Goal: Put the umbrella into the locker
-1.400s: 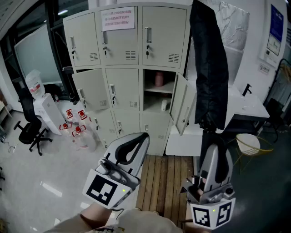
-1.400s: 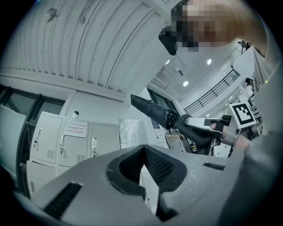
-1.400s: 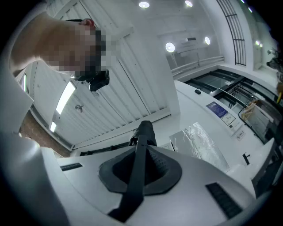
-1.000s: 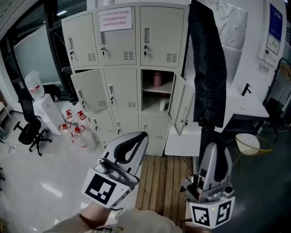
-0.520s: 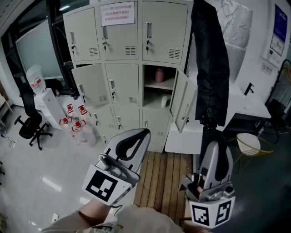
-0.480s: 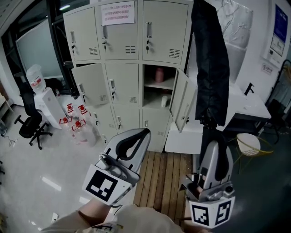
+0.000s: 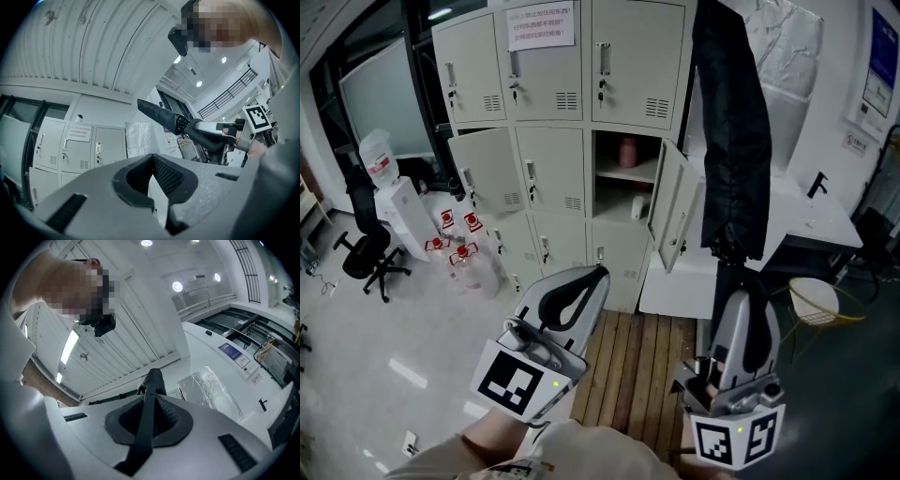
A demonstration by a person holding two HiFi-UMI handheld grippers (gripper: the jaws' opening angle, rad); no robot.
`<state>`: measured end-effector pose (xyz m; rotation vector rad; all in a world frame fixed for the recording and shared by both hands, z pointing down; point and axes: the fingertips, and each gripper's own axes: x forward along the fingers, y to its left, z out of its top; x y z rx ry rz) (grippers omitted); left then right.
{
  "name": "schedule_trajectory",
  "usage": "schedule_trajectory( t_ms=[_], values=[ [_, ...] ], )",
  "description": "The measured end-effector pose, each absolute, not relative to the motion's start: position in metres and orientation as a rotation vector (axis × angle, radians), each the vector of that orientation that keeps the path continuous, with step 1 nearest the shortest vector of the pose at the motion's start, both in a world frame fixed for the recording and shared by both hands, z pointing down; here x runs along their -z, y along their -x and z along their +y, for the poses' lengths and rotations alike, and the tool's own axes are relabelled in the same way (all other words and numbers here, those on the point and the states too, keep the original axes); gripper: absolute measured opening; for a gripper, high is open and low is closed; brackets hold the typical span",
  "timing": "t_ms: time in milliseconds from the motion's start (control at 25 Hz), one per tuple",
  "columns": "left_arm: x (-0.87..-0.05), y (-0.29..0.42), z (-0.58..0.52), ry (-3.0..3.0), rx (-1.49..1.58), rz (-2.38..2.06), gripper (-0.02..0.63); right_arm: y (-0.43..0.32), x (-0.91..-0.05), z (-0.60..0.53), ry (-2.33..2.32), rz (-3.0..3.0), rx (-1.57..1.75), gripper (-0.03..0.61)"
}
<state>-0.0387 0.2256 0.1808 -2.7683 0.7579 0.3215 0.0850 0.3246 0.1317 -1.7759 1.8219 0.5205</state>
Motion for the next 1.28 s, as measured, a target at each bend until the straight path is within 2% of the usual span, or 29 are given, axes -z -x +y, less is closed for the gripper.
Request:
schedule_trajectory(
  t_ms=[760, 1280],
  values=[
    [-0.206, 0.020, 0.234, 2.751, -0.264, 0.820, 0.008, -0.112, -0.157, 0.319, 1.756, 1.883, -0.448, 0.020],
    [-0.233, 0.024, 0.170, 2.768, -0.206, 0.877, 0.008, -0.111, -0.185, 0.245, 1.752, 1.940, -0.336, 0.020]
  ],
)
